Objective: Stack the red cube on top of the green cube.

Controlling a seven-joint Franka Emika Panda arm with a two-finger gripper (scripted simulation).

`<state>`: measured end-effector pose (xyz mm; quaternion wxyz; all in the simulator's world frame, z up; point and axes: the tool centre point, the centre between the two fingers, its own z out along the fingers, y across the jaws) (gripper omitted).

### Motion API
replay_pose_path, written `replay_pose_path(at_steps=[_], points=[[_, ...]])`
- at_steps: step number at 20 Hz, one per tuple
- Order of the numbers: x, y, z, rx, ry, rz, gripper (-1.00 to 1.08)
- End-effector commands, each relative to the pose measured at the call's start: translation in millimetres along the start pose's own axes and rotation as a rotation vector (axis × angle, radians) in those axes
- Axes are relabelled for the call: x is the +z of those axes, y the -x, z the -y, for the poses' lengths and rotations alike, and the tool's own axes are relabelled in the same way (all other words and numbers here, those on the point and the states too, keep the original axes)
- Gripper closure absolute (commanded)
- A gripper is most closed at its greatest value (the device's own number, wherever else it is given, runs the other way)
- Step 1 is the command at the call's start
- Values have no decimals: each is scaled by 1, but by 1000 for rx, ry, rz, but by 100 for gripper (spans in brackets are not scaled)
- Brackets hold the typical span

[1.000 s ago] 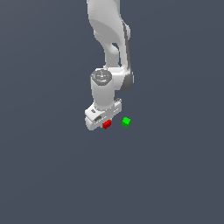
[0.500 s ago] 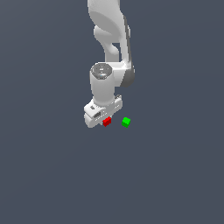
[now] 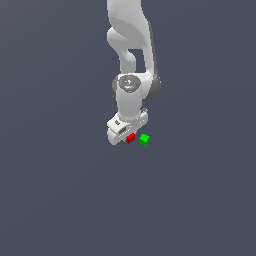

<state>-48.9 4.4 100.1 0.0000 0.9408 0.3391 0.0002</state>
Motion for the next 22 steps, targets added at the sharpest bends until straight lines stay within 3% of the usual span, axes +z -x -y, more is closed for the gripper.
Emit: replay_pose_path(at_steps=[1, 8, 15, 16, 22], points=[[8, -6, 20, -1, 0, 0, 108], [30, -20, 67, -1, -1, 0, 108], [36, -25, 82, -1, -1, 0, 108], [36, -25, 82, -1, -1, 0, -92], [36, -25, 82, -1, -1, 0, -92]])
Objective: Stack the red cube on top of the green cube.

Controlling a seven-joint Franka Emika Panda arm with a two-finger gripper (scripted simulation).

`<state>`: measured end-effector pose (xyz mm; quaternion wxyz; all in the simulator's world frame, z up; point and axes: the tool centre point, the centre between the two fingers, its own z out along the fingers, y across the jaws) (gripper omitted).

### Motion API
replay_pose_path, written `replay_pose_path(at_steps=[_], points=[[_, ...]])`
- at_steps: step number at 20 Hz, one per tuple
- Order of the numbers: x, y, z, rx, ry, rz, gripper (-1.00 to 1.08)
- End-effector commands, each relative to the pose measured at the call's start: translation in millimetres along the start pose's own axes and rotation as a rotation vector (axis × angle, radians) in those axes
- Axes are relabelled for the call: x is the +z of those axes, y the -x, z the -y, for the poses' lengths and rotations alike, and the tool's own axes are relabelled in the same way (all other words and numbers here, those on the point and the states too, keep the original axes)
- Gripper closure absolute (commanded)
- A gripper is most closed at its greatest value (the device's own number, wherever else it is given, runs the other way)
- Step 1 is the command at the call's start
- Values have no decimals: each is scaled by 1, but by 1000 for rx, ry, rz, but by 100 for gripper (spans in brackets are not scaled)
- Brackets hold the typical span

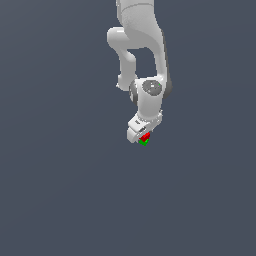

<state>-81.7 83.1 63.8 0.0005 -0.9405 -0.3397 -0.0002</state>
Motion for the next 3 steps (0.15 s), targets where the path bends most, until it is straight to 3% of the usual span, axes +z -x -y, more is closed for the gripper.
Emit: replay_pose_path(at_steps=[1, 3], points=[[0, 0, 0, 0, 0, 0, -92], [0, 0, 0, 0, 0, 0, -92]])
